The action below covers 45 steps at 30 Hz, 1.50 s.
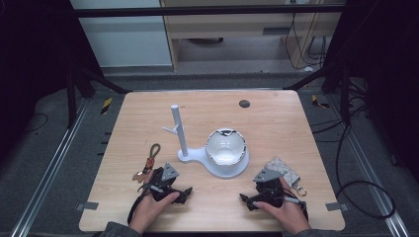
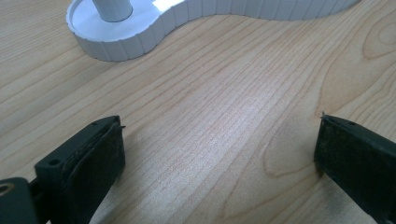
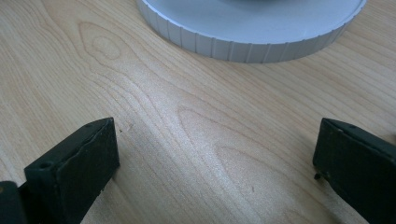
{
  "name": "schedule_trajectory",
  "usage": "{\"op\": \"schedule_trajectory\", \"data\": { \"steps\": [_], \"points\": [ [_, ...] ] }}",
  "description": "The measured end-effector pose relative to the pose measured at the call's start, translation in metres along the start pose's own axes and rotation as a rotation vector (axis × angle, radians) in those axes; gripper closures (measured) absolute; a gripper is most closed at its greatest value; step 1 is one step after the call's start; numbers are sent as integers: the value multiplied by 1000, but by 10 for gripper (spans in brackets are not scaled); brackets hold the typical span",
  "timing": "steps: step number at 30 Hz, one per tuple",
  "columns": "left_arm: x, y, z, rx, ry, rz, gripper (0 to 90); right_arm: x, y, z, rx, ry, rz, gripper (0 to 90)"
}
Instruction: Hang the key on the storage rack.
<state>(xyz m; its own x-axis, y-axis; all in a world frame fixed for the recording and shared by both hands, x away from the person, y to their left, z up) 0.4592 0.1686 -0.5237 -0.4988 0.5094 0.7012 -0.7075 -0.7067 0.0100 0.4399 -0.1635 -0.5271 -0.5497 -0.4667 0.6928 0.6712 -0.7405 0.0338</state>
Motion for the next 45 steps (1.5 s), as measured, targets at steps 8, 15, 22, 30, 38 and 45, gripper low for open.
{"op": "schedule_trajectory", "data": {
  "steps": [8,15,22,30,38,45],
  "points": [
    [3,-1,0,0,-5,-8,37,0,0,0,4,-2,3,4],
    [17,-12,-1,39,40,14,45,0,0,0,3,-2,3,4],
    [43,-30,12,45,-6,85,39,0,0,0,2,-3,5,3],
    [63,-75,19,116,-142,182,83,2,1,-2,13,1,12,3],
    [71,-102,27,157,-254,214,122,3,1,-2,15,-4,17,3],
    [68,-110,38,155,-316,206,138,3,1,-2,14,-4,17,3]
  ]
}}
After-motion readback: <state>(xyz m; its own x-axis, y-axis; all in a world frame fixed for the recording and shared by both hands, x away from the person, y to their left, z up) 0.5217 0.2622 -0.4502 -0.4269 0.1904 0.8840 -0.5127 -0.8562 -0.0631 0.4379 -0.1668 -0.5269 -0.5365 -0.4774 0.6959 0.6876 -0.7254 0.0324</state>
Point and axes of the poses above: each handheld gripper's, and its own axes: x roughly backward along the jaws, z roughly out of its top, y roughly to its right, the point moved 2 cm from there along -x, roughly forward along the jaws, and after that the axes turned 2 degrees about -z, right-handed, at the moved point
